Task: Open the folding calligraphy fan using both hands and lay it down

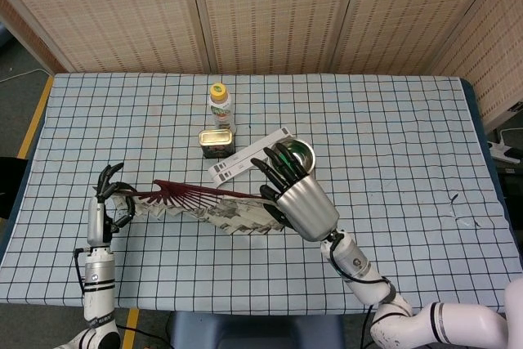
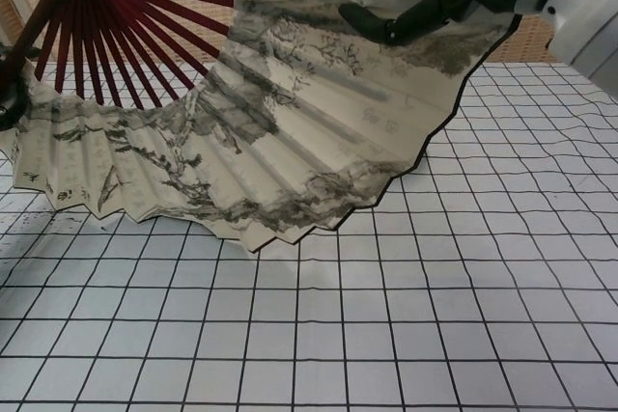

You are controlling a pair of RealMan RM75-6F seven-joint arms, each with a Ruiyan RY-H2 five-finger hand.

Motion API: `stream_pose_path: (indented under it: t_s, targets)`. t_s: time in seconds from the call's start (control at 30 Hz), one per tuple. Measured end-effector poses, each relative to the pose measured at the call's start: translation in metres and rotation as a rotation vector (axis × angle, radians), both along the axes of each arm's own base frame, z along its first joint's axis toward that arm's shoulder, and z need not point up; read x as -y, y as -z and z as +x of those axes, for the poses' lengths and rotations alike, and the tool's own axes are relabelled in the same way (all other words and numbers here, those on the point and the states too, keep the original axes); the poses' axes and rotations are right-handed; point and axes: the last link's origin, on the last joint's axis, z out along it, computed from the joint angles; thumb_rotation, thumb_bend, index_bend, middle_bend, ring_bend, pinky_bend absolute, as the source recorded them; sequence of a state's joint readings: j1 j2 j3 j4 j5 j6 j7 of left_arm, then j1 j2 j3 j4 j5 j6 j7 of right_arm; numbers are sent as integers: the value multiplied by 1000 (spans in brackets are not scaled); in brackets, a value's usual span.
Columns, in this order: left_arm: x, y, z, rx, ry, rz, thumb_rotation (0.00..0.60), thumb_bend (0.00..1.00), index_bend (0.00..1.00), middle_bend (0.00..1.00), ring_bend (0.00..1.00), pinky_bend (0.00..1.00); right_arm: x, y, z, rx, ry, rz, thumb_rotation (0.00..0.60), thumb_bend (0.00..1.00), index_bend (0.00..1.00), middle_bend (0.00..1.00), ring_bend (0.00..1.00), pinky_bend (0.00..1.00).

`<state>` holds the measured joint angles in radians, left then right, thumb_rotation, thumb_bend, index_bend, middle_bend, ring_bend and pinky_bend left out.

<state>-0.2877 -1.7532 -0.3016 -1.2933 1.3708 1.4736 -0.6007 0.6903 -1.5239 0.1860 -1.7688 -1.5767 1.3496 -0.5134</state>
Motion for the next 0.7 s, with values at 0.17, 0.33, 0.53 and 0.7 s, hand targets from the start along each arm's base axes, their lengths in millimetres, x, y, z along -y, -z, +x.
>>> stream_pose_path:
  t_s: [0.17, 0.33, 0.53, 0.7]
  targets:
    - [-1, -3, 2, 0, 22, -5, 600, 563, 22, 3, 0, 25, -1, 1, 4, 4, -28, -15, 600, 711, 683, 140, 0, 0]
    - [-3, -6, 3, -7, 57, -50, 600, 521, 0, 0, 0, 24, -8, 5, 6, -5, -124, -70, 600, 711, 600, 141, 0, 0]
    - [-10, -3, 10, -18, 70, -91, 600, 506, 0, 0, 0, 23, -14, 18, -2, -34, -174, -81, 600, 711, 531, 142, 0, 0]
    - [-4, -2, -2, -70, 55, -134, 600, 500, 0, 0, 0, 20, -17, 27, -14, -83, -174, -69, 600, 711, 495, 142, 0, 0]
